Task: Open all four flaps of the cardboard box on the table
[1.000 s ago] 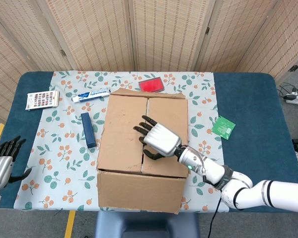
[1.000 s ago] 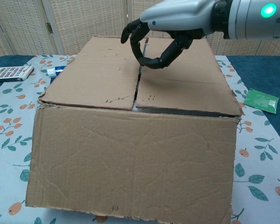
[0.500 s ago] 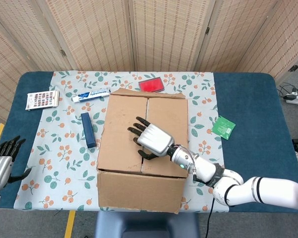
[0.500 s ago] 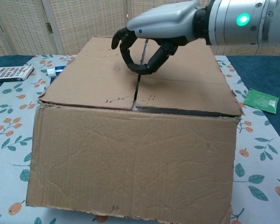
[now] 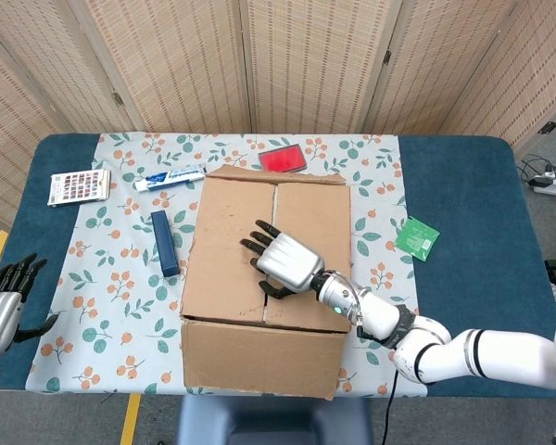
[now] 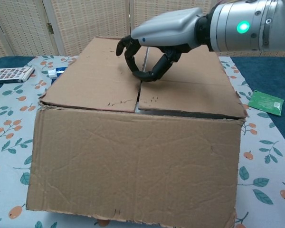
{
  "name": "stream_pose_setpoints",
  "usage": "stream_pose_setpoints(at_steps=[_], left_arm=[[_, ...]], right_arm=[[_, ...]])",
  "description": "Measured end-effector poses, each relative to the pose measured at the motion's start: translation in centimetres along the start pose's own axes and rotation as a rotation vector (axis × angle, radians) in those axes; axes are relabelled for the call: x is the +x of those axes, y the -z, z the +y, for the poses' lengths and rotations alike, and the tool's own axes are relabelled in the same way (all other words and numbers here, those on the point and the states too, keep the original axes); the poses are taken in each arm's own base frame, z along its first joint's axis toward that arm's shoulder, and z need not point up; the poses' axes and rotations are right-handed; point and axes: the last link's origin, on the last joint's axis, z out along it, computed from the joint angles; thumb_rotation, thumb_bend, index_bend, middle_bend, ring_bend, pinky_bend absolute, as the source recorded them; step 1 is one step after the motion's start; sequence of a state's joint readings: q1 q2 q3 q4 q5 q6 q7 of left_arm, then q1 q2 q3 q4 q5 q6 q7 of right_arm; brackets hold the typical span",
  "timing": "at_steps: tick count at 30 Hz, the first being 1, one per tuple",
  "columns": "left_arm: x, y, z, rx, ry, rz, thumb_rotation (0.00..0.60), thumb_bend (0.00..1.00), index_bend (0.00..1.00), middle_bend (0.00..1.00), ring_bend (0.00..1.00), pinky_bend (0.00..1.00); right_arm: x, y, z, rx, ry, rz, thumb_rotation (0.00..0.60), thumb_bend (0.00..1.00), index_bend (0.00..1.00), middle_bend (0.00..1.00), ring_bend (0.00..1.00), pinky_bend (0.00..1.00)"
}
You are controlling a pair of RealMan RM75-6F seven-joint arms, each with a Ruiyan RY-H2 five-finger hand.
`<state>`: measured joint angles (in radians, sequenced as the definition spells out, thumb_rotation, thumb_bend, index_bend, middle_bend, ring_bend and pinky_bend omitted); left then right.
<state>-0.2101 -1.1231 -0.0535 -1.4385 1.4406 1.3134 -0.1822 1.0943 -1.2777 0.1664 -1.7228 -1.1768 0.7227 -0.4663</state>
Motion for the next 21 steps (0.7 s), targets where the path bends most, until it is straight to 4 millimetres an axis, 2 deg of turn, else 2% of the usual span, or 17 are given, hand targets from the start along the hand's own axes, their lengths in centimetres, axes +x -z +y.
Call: stream_pose_setpoints(at_steps=[8,21], left_arm=[[-0.1,-0.1,0.1,-0.011,0.002,0.006,0.6,0.31,0.0,0.0,0.0,0.0],[-0.2,-0.4,0.2,-0.014,-0.002,0.003,0.6,0.31,0.0,0.0,0.01,0.0]], right_arm=[[0.1,0.7,0.3,-0.011,0.005,-0.01,0.311,0.58,0.46,0.12,0.1,0.0],[1.2,3.5,1.3,-0.049,0.006,0.004,0.309,0.58,0.46,0.12,0.1,0.0]])
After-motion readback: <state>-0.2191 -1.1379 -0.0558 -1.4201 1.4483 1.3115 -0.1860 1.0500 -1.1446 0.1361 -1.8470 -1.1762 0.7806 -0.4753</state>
